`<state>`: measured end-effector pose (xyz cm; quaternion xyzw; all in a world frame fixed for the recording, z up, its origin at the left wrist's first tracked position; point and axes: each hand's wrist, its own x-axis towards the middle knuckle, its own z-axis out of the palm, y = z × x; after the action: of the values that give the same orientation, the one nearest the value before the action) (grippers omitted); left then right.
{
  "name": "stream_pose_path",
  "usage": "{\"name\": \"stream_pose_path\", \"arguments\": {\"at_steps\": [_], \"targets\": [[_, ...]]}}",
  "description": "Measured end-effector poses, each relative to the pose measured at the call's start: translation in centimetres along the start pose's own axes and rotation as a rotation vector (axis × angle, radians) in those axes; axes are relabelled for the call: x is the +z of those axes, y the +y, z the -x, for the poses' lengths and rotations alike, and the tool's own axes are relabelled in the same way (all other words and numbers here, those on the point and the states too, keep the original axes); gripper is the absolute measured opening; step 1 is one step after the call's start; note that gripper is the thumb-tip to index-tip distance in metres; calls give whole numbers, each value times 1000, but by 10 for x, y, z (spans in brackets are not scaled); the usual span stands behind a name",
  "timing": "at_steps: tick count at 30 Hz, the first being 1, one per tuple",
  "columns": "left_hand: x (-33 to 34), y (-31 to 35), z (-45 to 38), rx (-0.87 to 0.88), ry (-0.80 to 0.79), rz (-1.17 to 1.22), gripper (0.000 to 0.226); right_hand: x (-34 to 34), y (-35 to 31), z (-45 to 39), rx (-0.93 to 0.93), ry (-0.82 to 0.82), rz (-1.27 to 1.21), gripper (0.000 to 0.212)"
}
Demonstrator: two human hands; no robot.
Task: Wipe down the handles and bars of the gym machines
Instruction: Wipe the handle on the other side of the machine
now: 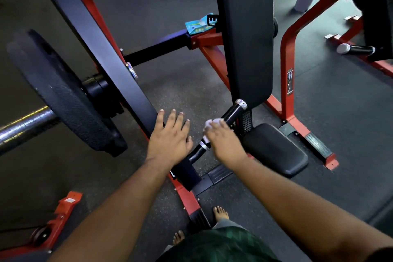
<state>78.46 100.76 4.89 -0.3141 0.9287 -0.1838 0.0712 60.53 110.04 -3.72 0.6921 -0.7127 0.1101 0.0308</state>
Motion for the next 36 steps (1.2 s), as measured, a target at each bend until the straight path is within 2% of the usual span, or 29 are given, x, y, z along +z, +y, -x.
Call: {"name": "stream_pose_path", "arguments": {"at_steps": [3,6,8,11,13,15,18,20,23,25,27,29,32,33,36], "targets": [[1,1,0,3,-5,-1,62,15,-25,34,-46,46,-272,54],[1,1,0,2,-15,-4,63,5,-33,72,69,102,-659,48],[1,1,-1,1,-16,-8,63,-8,-21,76,332,290,-836,53],[0,0,-1,1,-17,-8,62,-15,22,46,807,637,-924,54],[0,-1,0,0,-15,-8,61,-19,38,22,932,663,-947,59],[-1,0,1,-1,-22,-11,61,-12,24,5,896,543,-951,61],[-3,0,0,-5,-23,-14,61,3,-16,0,857,533,-917,50],[-4,1,0,-9,-30,-13,61,6,-36,8,817,492,-897,53],[-2,1,1,-8,-31,-9,61,13,-49,36,604,304,-807,64],[-2,1,2,-9,-27,-8,61,15,-54,61,411,151,-773,61],[-3,1,1,-6,-31,-11,62,8,-55,82,305,53,-805,61],[-4,1,0,0,-33,-14,63,-8,-44,85,337,113,-829,62],[-4,1,1,4,-32,-22,64,-31,-2,55,540,372,-735,58],[-4,0,1,3,-31,-22,63,-36,15,39,564,403,-674,56],[-6,-1,1,0,-25,-25,63,-25,41,8,501,233,-467,57]]}}
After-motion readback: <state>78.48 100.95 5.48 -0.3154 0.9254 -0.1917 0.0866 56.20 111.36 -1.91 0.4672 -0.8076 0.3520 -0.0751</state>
